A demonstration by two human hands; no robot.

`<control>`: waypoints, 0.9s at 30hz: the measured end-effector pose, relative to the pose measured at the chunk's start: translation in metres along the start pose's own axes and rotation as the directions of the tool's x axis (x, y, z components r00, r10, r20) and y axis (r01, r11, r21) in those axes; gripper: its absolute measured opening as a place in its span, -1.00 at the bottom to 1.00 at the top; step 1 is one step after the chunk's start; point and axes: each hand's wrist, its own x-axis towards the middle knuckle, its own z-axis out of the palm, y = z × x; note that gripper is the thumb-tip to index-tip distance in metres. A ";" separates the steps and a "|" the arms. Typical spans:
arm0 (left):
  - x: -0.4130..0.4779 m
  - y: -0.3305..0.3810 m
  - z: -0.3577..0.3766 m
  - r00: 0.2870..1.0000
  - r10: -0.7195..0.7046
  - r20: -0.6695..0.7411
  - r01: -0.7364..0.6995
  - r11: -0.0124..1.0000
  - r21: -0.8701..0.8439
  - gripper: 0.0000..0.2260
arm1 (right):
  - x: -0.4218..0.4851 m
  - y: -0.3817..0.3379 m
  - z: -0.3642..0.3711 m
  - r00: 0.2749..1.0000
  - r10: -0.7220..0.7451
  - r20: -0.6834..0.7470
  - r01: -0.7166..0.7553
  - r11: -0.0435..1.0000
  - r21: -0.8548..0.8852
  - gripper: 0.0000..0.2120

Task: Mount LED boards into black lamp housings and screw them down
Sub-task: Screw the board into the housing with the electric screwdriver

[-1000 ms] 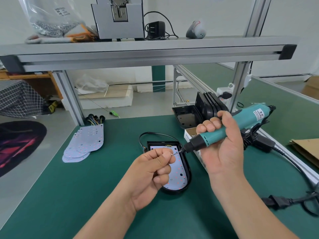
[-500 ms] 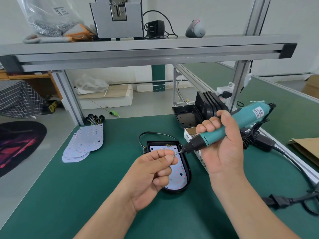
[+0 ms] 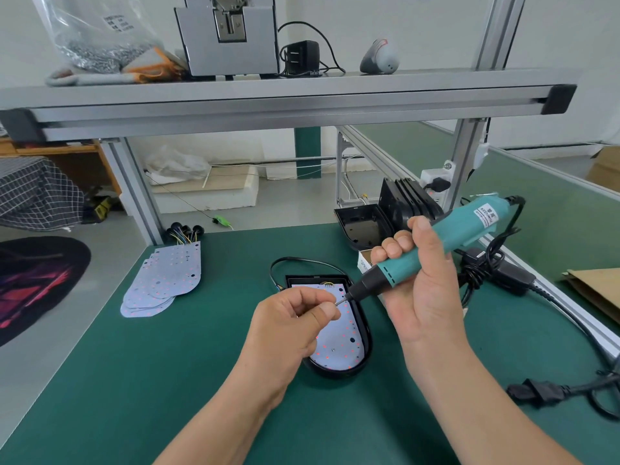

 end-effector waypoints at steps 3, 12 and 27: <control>0.000 0.000 0.002 1.000 0.024 -0.017 -0.023 0.999 0.034 -0.87 | 0.001 0.004 -0.002 0.998 0.008 -0.065 -0.007 1.000 0.010 -0.78; -0.003 -0.001 0.002 1.000 0.009 0.025 -0.008 1.000 -0.021 -0.87 | 0.005 0.006 -0.009 0.981 0.039 -0.190 -0.026 0.997 0.072 -0.83; 0.004 0.004 -0.003 0.931 0.327 0.163 -0.208 0.106 0.972 -0.67 | 0.029 0.001 -0.031 0.960 -0.125 -0.251 0.109 0.991 -0.077 -0.81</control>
